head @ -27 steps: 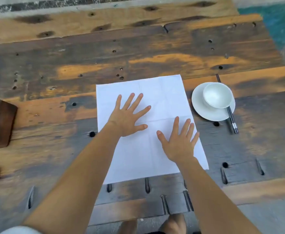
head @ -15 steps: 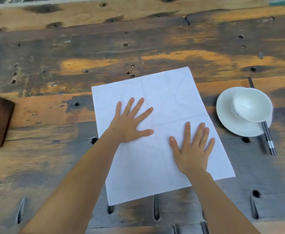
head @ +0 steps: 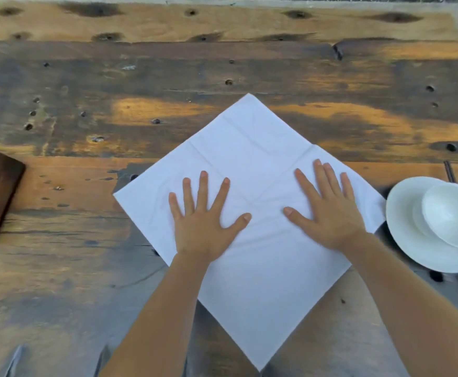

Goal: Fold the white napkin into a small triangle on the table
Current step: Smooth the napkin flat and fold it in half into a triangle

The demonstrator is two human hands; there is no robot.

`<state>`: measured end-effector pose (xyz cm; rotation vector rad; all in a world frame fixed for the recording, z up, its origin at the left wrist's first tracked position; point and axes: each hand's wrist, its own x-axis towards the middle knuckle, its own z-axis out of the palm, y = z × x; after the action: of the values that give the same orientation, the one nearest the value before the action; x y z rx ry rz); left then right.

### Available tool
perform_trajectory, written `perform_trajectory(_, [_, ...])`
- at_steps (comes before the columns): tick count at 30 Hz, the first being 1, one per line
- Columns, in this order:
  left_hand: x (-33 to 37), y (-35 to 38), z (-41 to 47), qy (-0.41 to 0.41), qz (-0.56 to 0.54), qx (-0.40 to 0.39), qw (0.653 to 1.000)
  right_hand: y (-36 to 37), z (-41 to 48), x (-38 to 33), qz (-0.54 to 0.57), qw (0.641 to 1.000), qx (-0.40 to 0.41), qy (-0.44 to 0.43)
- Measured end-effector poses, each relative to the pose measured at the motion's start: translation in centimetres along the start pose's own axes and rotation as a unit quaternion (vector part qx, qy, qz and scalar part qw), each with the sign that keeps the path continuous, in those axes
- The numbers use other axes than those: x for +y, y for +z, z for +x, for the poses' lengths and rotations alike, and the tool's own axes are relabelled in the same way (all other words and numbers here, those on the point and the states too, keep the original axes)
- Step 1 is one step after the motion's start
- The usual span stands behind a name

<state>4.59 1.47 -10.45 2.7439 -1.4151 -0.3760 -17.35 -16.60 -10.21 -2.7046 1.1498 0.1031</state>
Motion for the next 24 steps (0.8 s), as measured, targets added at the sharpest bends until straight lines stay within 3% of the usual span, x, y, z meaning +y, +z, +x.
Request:
perform_trajectory(5, [0.4, 0.0, 0.0, -0.021, -0.014, 0.014, 1.0, -0.4, 1.6, 0.4, -0.014, 1.0, -0.004, -0.027])
perform_trajectory(10, [0.9, -0.7, 0.1, -0.012, -0.027, 0.024, 0.999, -1.3, 1.9, -1.4, 0.031, 0.999, -0.015, 0.004])
perform_trajectory(13, [1.9, -1.7, 2.2, 0.049, -0.032, 0.066, 0.996, -1.9, 3.6, -4.6, 0.063, 0.998, 0.011, -0.019])
perform_trajectory(16, [2.7, -2.6, 5.6, 0.113, 0.021, 0.036, 0.993, -2.1, 6.6, -8.1, 0.08, 0.995, 0.012, -0.061])
perform_trajectory(20, [3.4, -1.4, 6.7, 0.091, 0.046, 0.005, 0.995, -1.7, 11.5, -10.9, 0.118, 0.991, -0.001, -0.066])
perform_trajectory(24, [3.9, -0.3, 6.1, 0.068, 0.006, 0.042, 0.997, -0.8, 16.1, -11.7, 0.067, 0.994, -0.051, -0.074])
